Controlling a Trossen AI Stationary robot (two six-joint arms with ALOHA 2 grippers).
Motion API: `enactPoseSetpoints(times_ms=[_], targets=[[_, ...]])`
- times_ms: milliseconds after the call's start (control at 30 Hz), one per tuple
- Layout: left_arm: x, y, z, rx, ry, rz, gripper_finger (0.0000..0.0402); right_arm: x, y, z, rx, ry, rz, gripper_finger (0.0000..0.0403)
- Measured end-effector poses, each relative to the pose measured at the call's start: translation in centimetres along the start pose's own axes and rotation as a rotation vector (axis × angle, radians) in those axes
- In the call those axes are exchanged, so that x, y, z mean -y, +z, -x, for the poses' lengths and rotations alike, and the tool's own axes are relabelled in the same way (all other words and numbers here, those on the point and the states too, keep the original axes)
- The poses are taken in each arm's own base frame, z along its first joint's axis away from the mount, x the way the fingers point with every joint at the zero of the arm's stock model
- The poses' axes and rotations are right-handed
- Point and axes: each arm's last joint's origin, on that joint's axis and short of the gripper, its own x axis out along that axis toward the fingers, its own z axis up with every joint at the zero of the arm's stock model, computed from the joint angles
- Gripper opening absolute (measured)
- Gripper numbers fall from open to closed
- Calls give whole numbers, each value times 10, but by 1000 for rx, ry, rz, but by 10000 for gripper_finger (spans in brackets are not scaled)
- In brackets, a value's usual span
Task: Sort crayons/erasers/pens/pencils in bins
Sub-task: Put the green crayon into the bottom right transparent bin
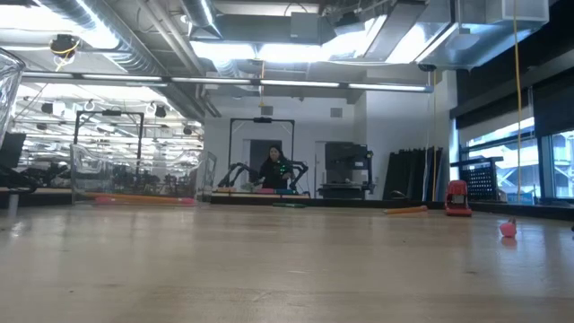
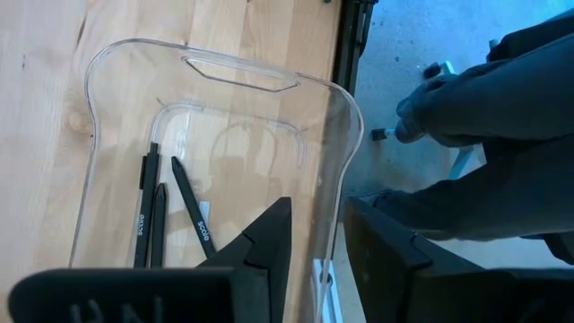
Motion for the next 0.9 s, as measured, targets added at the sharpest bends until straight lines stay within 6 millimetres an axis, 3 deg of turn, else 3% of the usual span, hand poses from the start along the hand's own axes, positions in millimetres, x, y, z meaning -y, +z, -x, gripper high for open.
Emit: enactPoseSetpoints(times_ms=[167,433,667,800,900], targets=[[0,0,0,0,0,2,96,9,-11,17,-48,-124,-7,133],[0,0,0,0,0,2,96,5,-15,31,-10,-113,29,133],[0,0,0,1,0,2,96,14,-44,41,9,-137,-45,133],[0,0,0,2,1,3,96,22,-56,38,169,-55,-95,133],[0,1,0,2,1,9,96,22,-63,24,246,24,-80,133]])
